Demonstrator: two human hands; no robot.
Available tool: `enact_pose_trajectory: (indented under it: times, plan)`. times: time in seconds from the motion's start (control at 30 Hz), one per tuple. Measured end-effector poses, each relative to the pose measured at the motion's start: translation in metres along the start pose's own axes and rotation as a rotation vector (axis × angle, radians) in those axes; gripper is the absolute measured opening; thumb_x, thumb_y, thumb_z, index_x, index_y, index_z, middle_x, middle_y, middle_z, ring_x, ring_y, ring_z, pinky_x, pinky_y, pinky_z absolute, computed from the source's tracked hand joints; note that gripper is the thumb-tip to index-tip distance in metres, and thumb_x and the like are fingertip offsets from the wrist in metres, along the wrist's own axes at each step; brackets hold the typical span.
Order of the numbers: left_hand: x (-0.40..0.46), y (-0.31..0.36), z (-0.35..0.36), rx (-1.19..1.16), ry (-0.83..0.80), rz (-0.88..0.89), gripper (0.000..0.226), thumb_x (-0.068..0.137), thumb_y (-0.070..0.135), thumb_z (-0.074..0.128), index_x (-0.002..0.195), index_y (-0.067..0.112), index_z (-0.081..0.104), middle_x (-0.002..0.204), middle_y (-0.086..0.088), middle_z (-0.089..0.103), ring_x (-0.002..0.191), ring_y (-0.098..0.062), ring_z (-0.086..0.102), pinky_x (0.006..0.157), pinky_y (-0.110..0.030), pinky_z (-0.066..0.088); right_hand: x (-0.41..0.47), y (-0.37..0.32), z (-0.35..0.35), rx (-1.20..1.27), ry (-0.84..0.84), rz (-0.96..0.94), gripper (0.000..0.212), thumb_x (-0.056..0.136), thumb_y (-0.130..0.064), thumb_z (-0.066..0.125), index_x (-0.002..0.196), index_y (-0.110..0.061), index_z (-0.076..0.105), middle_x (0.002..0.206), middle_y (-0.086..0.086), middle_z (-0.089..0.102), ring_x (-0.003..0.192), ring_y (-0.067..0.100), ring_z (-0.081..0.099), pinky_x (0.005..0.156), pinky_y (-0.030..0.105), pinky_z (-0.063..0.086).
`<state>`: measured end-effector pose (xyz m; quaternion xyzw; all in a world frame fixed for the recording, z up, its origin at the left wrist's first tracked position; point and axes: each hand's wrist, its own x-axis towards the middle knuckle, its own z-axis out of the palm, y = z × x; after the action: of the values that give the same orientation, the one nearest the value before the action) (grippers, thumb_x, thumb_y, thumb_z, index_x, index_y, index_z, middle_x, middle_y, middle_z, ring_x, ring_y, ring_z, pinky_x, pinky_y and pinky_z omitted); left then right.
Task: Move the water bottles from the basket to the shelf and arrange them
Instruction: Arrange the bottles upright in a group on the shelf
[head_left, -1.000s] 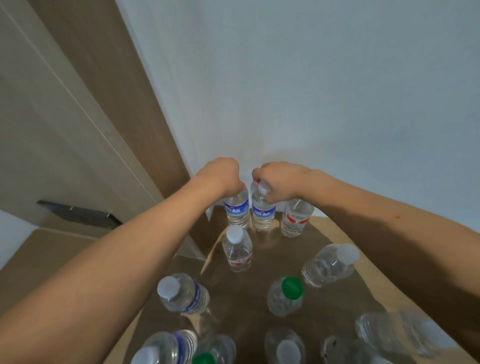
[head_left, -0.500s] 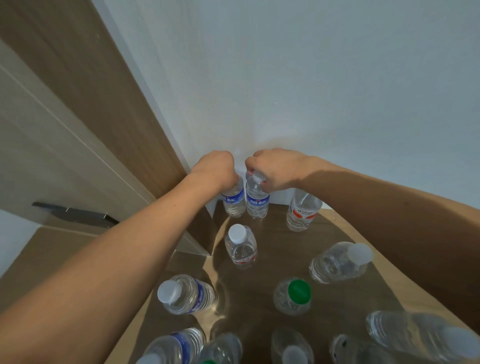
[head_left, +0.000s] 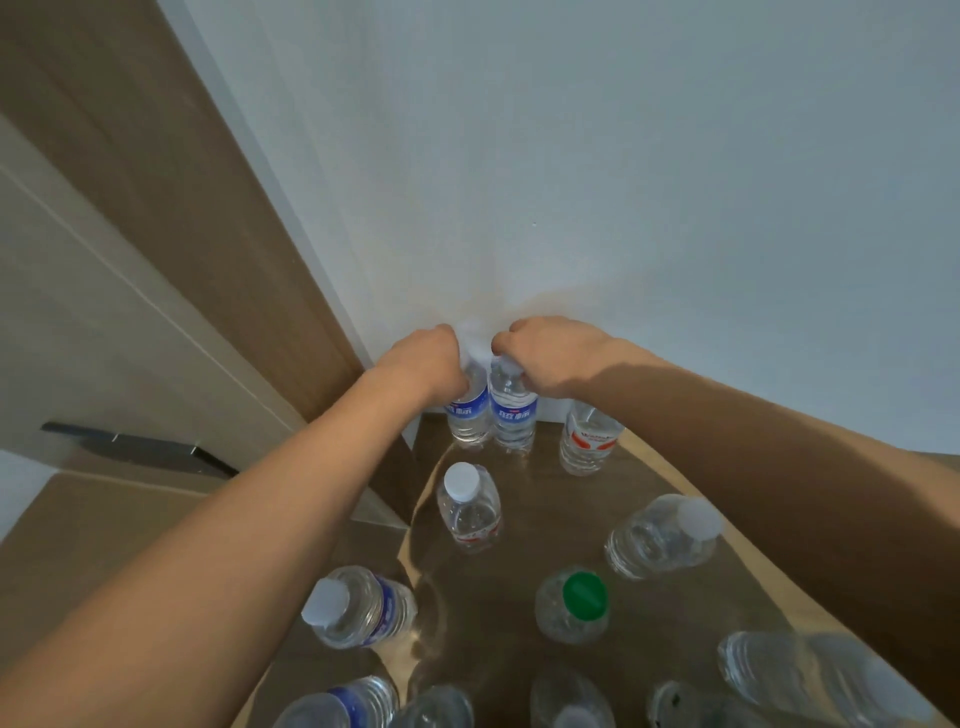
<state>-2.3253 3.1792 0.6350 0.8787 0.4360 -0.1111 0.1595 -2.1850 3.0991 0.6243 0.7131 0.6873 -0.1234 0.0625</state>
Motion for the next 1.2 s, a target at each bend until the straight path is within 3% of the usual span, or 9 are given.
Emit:
enact_pose_trajectory:
  times: [0.2,0.37,0.47,0.6,0.77,0.97,1.2]
  plan:
    - [-0.076,-0.018,-0.001,-0.106,0.193,-0.003,0.037,0.094,0.032,0.05,0.125,0.012,0.051,0.112,-0.013,0.067,0.101,-0.033,0.061,0.08,-0.038,0.05,-0.051,0.004,0.0,0.138,0.097,0.133,0.062,0.09,-0.028,0.058,0.147,-0.02,0.034,0.128,0.012,0.054,0.113,0.032,0.056,0.091,0.041,0.049]
    - [-0.126,-0.013,0.011,0.025,0.066,0.049,0.069,0.084,0.06,0.06,0.139,0.023,0.041,0.121,-0.006,0.066,0.112,-0.029,0.06,0.083,-0.036,0.049,-0.08,0.022,0.01,0.213,0.092,0.305,0.058,0.094,-0.044,0.053,0.146,-0.021,0.039,0.14,0.012,0.047,0.126,0.032,0.049,0.103,0.041,0.042]
    - [-0.13,-0.002,0.029,0.078,-0.016,0.078,0.068,0.08,0.064,0.062,0.133,0.026,0.043,0.115,-0.002,0.066,0.103,-0.026,0.062,0.076,-0.036,0.05,-0.082,0.027,0.023,0.241,-0.029,0.418,0.057,0.095,-0.046,0.051,0.145,-0.021,0.038,0.138,0.014,0.045,0.121,0.034,0.051,0.096,0.041,0.044]
    - [-0.119,0.006,0.054,0.095,0.028,0.067,0.04,0.093,0.042,0.059,0.121,0.016,0.051,0.115,-0.01,0.065,0.101,-0.03,0.062,0.07,-0.032,0.042,-0.082,0.034,0.033,0.318,0.008,0.425,0.039,0.097,-0.034,0.05,0.132,-0.017,0.044,0.124,0.015,0.059,0.105,0.033,0.057,0.075,0.035,0.042]
    - [-0.117,0.019,0.05,0.074,0.038,0.135,0.029,0.093,0.031,0.062,0.114,0.013,0.053,0.108,-0.008,0.063,0.087,-0.028,0.059,0.067,-0.032,0.042,-0.096,0.051,0.032,0.314,0.065,0.443,0.04,0.094,-0.035,0.056,0.127,-0.014,0.05,0.121,0.013,0.059,0.105,0.032,0.057,0.078,0.036,0.046]
    - [-0.084,0.052,0.027,0.05,0.095,0.224,0.036,0.09,0.037,0.065,0.117,0.012,0.058,0.112,-0.012,0.066,0.103,-0.032,0.062,0.072,-0.03,0.043,-0.107,0.075,0.03,0.261,0.108,0.399,0.038,0.095,-0.037,0.055,0.125,-0.014,0.051,0.119,0.014,0.06,0.103,0.033,0.058,0.074,0.035,0.044]
    - [-0.021,0.104,0.026,0.09,0.136,0.25,0.029,0.088,0.035,0.066,0.105,0.012,0.06,0.11,-0.016,0.065,0.102,-0.036,0.061,0.073,-0.034,0.045,-0.1,0.091,0.032,0.249,0.184,0.326,0.04,0.094,-0.037,0.057,0.125,-0.012,0.052,0.118,0.016,0.062,0.107,0.034,0.057,0.077,0.035,0.041]
